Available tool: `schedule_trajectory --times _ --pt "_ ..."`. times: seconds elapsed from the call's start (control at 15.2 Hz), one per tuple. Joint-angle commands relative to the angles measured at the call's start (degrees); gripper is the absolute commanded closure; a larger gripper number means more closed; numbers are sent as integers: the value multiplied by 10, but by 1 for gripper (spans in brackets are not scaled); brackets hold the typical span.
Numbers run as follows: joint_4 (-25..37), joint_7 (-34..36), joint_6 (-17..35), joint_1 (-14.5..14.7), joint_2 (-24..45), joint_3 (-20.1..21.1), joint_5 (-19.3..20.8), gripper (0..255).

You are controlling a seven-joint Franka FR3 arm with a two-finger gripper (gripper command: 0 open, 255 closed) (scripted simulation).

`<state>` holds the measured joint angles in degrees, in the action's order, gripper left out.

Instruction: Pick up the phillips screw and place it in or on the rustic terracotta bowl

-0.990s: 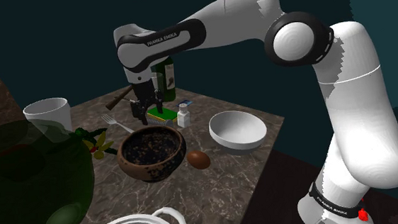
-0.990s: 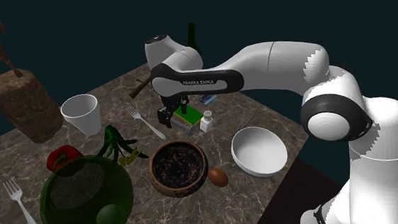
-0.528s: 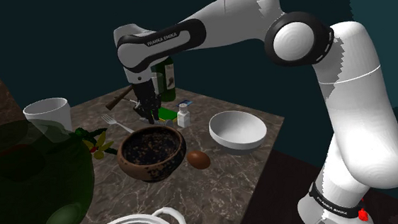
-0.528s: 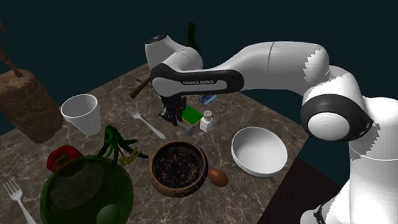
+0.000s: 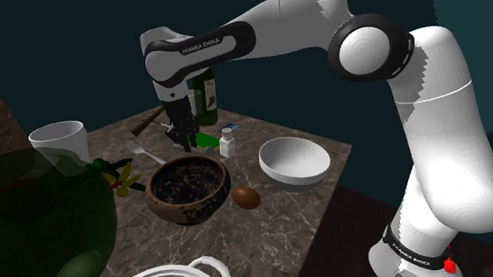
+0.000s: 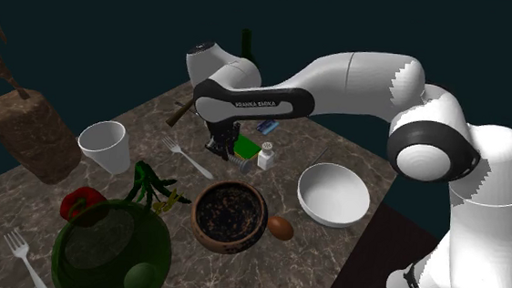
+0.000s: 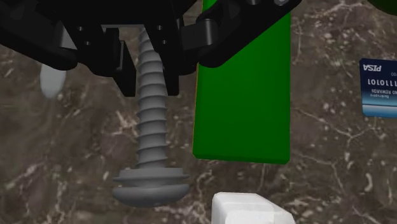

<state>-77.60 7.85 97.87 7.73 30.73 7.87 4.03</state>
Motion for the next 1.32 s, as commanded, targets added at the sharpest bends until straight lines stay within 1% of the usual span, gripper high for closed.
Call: schedule_trajectory --times 0.0,0.66,1.25 --pt "12 0 -13 1 -2 0 0 255" --pt "86 -2 -89 3 -4 1 -1 255" --pt "182 -3 -169 9 12 1 1 255"
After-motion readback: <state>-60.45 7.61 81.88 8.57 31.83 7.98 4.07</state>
